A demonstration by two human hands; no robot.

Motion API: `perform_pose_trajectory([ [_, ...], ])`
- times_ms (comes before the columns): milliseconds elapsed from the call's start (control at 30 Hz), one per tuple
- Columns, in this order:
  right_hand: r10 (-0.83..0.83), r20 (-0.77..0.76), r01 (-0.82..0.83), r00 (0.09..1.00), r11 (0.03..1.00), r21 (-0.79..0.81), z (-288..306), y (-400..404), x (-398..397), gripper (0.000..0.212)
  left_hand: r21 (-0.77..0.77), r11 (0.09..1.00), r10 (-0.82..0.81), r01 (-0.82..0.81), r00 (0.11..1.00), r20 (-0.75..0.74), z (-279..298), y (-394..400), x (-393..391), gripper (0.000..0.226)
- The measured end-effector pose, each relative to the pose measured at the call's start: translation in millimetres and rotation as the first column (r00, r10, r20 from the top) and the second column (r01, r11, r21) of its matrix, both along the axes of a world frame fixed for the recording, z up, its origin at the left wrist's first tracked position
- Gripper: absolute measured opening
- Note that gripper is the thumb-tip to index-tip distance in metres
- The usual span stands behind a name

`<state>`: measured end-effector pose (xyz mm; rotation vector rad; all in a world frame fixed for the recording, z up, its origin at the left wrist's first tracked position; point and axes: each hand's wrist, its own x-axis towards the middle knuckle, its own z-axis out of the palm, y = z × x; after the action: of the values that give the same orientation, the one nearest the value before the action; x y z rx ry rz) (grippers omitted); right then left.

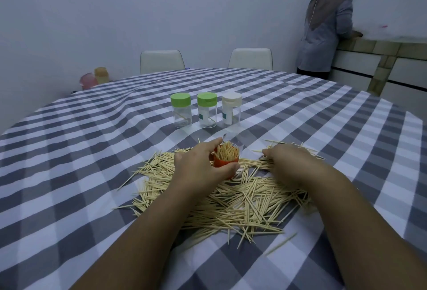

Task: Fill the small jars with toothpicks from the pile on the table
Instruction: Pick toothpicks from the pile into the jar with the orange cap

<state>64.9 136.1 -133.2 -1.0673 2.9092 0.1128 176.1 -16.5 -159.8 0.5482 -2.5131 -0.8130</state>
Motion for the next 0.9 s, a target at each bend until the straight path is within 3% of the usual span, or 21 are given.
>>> perform_pose_trajectory([
  [233, -0.012, -0.155, 0.007, 0.988, 0.999, -0.035, -10.4, -10.3, -2.6, 0.031, -0.005, 1.000, 0.003, -0.003, 1.000, -0.008, 0.3, 0.1, 1.0, 0.075],
  [400, -0.032, -0.206, -0.005, 0.978, 0.985, -0.175, -9.7, -9.8, -1.4, 0.021, -0.004, 1.000, 0.013, -0.013, 1.000, 0.003, 0.8, 0.8, 1.5, 0.075],
  [600, -0.033, -0.120, -0.017, 0.992, 0.920, -0.391, -8.4, -11.8, -2.5, 0.013, -0.004, 1.000, 0.014, -0.014, 1.000, 0.015, 0.1, -0.9, 0.3, 0.076],
  [733, 0.018, 0.085, 0.034, 0.996, 0.815, -0.579, -9.3, -17.1, -2.8, 0.015, -0.019, 1.000, 0.017, -0.017, 1.000, 0.007, 0.0, -1.3, 0.5, 0.077],
  [900, 0.163, 0.235, 0.114, 0.958, 0.536, -0.837, -4.9, -24.7, 9.5, 0.016, -0.039, 0.999, 0.004, -0.005, 1.000, -0.022, 1.8, 0.2, 1.8, 0.077],
])
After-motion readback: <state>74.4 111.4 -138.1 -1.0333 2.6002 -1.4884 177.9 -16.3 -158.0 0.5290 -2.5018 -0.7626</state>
